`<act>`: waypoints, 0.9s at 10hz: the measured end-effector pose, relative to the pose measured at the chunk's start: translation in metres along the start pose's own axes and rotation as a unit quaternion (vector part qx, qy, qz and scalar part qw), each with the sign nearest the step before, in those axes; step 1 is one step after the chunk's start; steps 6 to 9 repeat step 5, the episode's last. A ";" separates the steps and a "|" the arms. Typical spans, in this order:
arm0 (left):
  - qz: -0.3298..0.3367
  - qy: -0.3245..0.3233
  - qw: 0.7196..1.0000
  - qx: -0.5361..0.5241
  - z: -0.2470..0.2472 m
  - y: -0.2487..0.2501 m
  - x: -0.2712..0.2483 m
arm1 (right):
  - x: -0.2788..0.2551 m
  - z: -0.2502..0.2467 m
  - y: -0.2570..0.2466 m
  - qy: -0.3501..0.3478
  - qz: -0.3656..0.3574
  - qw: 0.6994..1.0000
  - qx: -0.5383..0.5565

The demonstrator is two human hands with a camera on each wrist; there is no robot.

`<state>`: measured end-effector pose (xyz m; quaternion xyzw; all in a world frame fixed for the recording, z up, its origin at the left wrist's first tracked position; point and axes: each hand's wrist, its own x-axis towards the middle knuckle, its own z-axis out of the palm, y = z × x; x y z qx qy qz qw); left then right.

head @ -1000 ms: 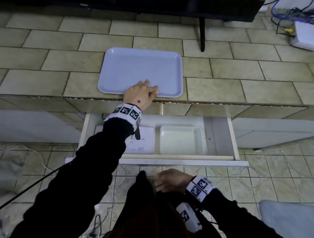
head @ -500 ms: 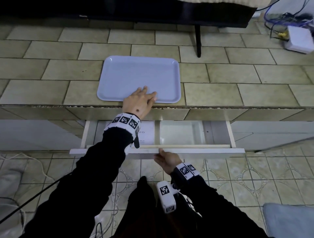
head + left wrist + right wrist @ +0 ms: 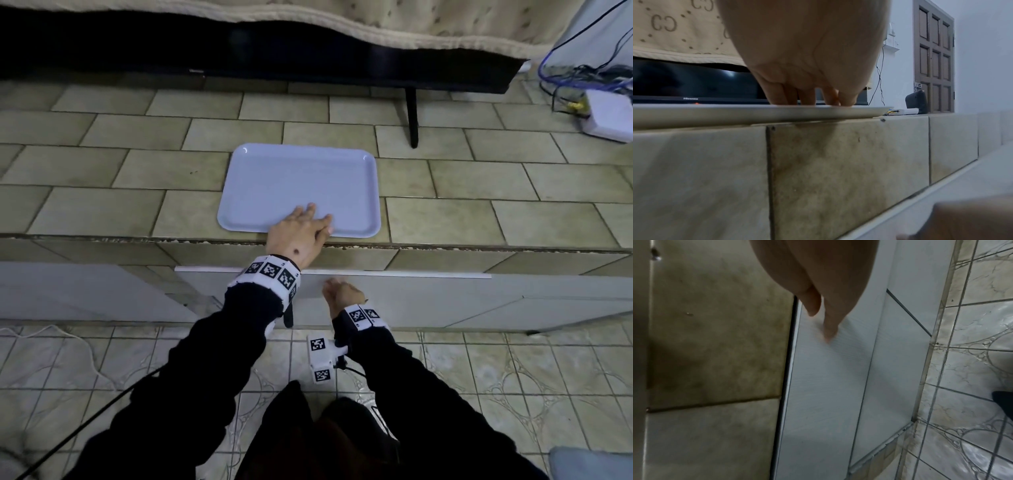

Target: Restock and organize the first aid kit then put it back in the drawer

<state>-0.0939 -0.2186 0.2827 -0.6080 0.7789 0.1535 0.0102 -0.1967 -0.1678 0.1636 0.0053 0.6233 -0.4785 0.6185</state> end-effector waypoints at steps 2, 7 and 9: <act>0.015 0.013 1.000 0.004 0.000 -0.003 0.001 | 0.005 0.005 -0.015 0.007 -0.056 0.989 -0.139; 0.048 0.069 0.993 -0.083 -0.006 -0.011 -0.009 | 0.020 -0.071 -0.027 0.014 -0.028 0.885 -0.465; 0.048 0.069 0.993 -0.083 -0.006 -0.011 -0.009 | 0.020 -0.071 -0.027 0.014 -0.028 0.885 -0.465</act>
